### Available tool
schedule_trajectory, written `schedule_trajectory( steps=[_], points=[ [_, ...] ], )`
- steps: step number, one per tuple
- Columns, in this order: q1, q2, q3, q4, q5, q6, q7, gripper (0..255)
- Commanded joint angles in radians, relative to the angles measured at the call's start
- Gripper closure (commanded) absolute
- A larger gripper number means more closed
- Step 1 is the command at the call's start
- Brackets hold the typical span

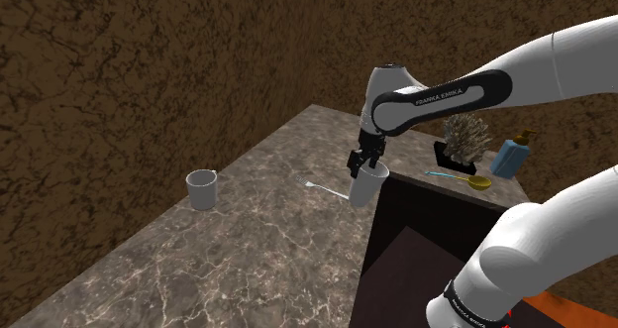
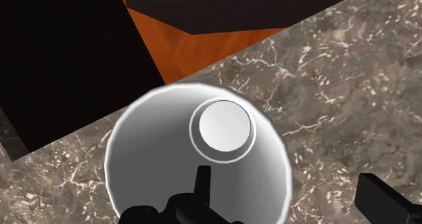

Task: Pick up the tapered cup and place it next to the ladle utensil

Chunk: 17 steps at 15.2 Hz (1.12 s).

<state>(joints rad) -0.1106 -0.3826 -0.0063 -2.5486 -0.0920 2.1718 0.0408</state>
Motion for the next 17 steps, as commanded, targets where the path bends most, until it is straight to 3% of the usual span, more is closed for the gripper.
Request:
schedule_trajectory(
  steps=[1, 3, 11, 12, 17],
  points=[
    [-0.001, 0.017, 0.0, -0.014, -0.002, 0.032, 0.003, 0],
    [-0.003, 0.038, -0.002, -0.033, -0.005, 0.072, 0.005, 0],
    [-0.003, 0.037, -0.001, -0.033, -0.005, 0.071, 0.005, 0],
    [-0.003, 0.037, -0.001, -0.033, -0.005, 0.071, 0.005, 255],
    [-0.003, 0.037, -0.001, -0.033, -0.005, 0.071, 0.005, 255]
  ],
)
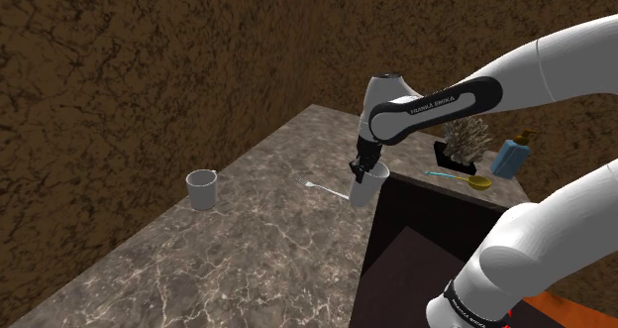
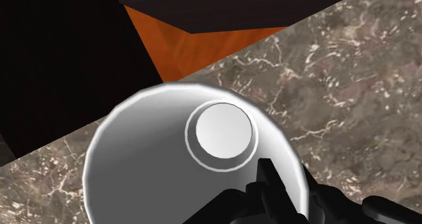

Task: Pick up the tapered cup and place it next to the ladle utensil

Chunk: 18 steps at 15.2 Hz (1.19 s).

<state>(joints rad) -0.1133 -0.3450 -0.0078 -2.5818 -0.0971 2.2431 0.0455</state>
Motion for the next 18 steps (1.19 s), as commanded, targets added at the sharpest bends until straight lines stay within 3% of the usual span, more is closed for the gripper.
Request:
schedule_trajectory(
  steps=[1, 4, 18],
  points=[
    [0.0, 0.0, 0.0, 0.0, 0.0, 0.0, 0.0, 255],
    [0.0, 0.0, 0.0, 0.0, 0.0, 0.0, 0.0, 255],
    [0.004, -0.087, 0.001, 0.123, 0.012, -0.21, -0.017, 255]
  ],
)
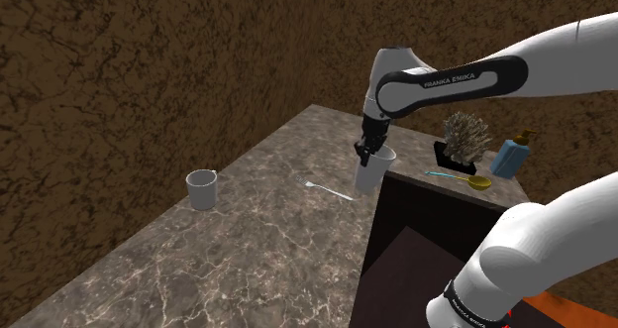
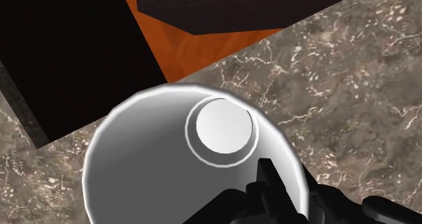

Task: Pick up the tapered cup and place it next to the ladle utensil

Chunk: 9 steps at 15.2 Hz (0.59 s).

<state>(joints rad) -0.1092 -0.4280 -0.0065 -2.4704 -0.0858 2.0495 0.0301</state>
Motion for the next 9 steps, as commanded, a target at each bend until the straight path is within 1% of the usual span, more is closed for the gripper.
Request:
schedule_trajectory(
  steps=[1, 9],
  points=[
    [0.0, -0.009, 0.0, 0.022, 0.001, -0.031, -0.003, 255],
    [0.001, -0.033, 0.001, 0.111, 0.005, -0.143, -0.011, 255]
  ],
)
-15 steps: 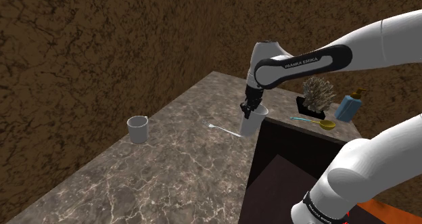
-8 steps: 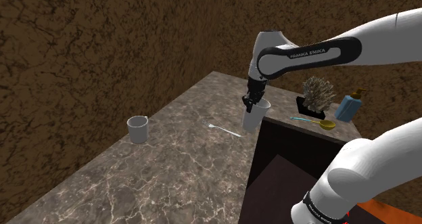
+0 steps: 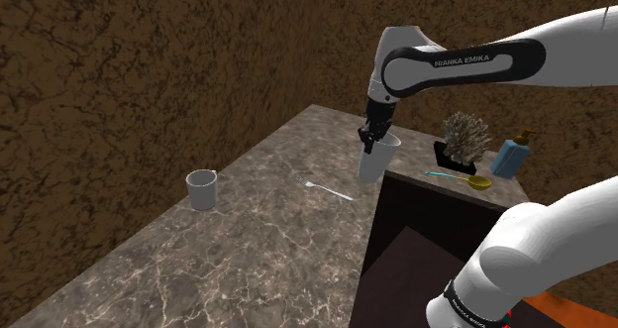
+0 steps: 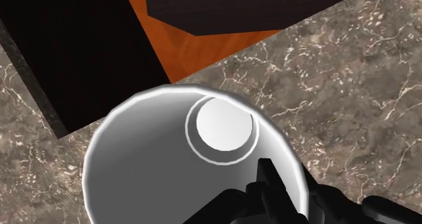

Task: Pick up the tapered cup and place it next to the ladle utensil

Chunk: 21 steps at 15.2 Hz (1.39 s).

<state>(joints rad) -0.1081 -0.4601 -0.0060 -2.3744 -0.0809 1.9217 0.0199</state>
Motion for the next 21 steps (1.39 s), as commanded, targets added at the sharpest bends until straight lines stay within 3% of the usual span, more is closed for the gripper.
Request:
schedule_trajectory(
  steps=[1, 21],
  points=[
    [0.0, -0.002, 0.001, 0.027, 0.001, -0.029, -0.002, 255],
    [0.001, 0.008, 0.004, 0.305, 0.007, -0.297, -0.019, 255]
  ],
)
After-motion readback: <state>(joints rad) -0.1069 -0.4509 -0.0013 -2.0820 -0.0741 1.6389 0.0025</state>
